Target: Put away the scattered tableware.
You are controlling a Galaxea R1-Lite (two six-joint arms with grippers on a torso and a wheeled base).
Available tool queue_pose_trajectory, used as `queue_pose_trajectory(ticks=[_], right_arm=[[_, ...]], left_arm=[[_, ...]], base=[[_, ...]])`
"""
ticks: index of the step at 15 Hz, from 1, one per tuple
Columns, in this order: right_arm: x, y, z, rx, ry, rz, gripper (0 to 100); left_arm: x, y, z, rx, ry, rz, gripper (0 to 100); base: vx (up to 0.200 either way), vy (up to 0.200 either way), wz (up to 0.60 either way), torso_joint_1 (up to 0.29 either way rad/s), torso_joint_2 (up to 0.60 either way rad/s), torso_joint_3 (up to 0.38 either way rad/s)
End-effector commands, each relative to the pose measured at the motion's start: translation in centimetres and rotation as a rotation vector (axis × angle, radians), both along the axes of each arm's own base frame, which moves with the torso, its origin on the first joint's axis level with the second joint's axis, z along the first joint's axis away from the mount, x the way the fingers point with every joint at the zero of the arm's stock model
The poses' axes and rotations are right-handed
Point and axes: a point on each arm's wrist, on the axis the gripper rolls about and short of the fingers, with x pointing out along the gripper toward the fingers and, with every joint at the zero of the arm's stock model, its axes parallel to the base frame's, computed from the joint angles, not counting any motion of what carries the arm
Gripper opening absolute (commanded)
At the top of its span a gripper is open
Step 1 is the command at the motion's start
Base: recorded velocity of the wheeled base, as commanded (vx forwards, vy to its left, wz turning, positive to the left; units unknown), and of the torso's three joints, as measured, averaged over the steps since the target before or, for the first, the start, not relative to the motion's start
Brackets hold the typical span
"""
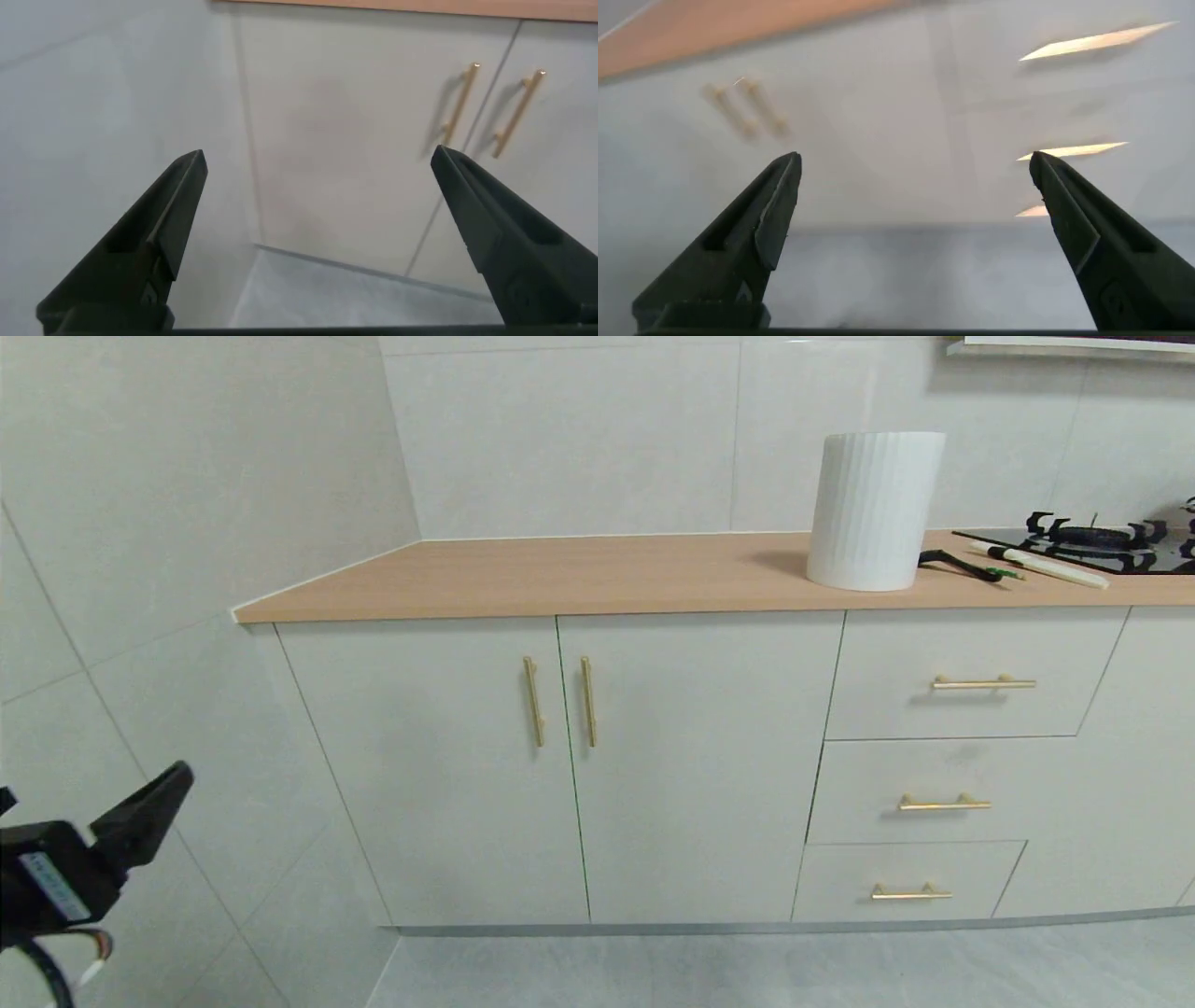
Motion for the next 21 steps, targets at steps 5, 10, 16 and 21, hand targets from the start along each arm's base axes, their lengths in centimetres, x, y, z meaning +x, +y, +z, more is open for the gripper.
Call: queue_pose_trajectory(ticks=[5,10,16,21], right_arm=[[-13.6,-2.3,-9.3,-0.192,-0.16,-0.135,100],[-12.8,-1.5,-12.3,-0.274,-0.093,-0.311,100],[-10.6,-1.7,-16.4,-0.206,-0.099,-0.3,100],[-8.9,-1.3,-19.3,-0.183,-0.125,-0.145,100]], left_arm=[[-12.7,4.1,-4.2,0.156,-0.089,0.1,100],[-13.8,3.8,-6.1,0.218,-0.108,0.201,100],[-13.1,3.3,-10.9,0.215,-0.046,0.213,100],[-12.0,2.6,-12.7,0.157,-0.09,-0.085,100]], base=[[0.0,0.0,0.0,0.0,0.0,0.0],[0.0,0.0,0.0,0.0,0.0,0.0],[0.0,0.0,0.0,0.0,0.0,0.0],[0.0,0.0,0.0,0.0,0.0,0.0]])
